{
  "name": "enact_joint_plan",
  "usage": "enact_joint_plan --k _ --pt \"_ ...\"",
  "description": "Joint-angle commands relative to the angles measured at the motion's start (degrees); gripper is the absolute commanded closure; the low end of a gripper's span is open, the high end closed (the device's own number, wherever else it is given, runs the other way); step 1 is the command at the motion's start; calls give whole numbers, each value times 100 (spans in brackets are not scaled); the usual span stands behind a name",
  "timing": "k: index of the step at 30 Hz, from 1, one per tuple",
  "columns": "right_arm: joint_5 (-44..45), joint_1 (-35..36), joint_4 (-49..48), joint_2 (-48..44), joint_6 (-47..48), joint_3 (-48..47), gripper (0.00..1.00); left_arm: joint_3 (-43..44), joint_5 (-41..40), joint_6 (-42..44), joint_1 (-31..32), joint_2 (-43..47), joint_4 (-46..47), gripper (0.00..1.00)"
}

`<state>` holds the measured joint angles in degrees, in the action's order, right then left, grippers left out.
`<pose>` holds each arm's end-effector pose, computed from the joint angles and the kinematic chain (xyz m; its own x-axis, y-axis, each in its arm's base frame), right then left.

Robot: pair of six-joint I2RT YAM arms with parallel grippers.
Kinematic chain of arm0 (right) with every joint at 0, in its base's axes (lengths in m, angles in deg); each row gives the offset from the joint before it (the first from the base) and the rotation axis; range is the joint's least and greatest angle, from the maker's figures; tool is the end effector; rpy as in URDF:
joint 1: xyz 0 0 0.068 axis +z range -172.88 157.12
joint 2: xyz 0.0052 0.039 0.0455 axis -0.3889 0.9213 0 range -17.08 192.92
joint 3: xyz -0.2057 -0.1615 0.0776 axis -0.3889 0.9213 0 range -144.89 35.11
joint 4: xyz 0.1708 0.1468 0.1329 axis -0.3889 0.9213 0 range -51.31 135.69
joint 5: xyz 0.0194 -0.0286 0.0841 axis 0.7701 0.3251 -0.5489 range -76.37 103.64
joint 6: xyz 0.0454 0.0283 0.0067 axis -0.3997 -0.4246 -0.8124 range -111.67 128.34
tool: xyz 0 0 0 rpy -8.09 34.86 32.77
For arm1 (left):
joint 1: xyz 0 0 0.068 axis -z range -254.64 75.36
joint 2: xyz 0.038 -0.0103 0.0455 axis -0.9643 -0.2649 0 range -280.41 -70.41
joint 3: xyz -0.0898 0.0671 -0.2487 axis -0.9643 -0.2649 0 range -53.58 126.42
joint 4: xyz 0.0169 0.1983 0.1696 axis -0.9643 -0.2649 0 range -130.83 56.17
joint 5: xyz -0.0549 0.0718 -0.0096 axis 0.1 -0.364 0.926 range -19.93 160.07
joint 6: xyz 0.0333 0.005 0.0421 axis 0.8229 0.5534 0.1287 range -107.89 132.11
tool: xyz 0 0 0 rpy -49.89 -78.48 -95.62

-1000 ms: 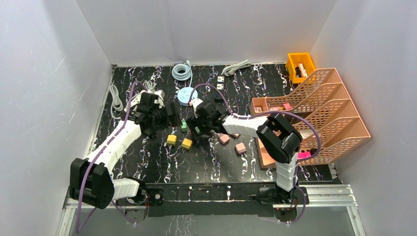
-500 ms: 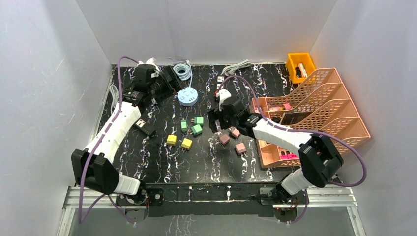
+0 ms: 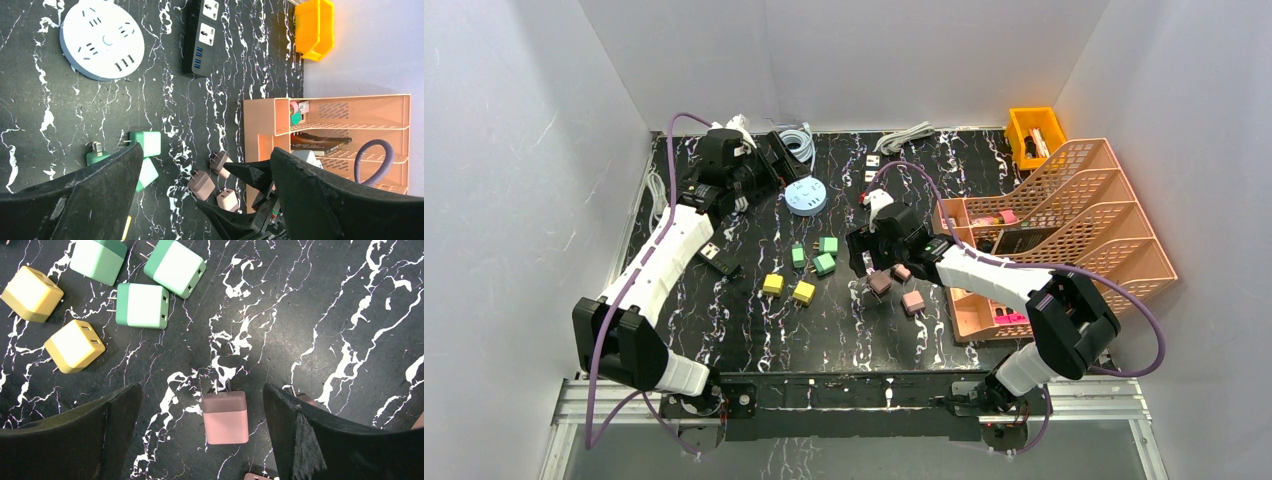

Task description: Pull the plug off the socket

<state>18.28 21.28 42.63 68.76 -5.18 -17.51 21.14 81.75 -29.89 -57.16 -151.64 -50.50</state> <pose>0.2358 0.2251 0.2266 -0.5728 -0.2317 -0.7863 -0.5290 0.8372 0.1387 0.3126 -0.1060 0.3634 -0.5946 -0.4997 -0.6299 0.0992 0.7318 -0.6743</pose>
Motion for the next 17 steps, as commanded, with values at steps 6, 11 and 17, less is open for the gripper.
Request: enact_joint_plan --k 6,11,17 --pt "82 18 -580 -231 -348 -64 2 16 111 168 46 257 197 2" --pt "448 21 -573 -353 -466 -55 2 146 148 162 46 213 216 2" --pt "852 15 -937 -703 -446 247 2 310 135 3 89 11 592 2"
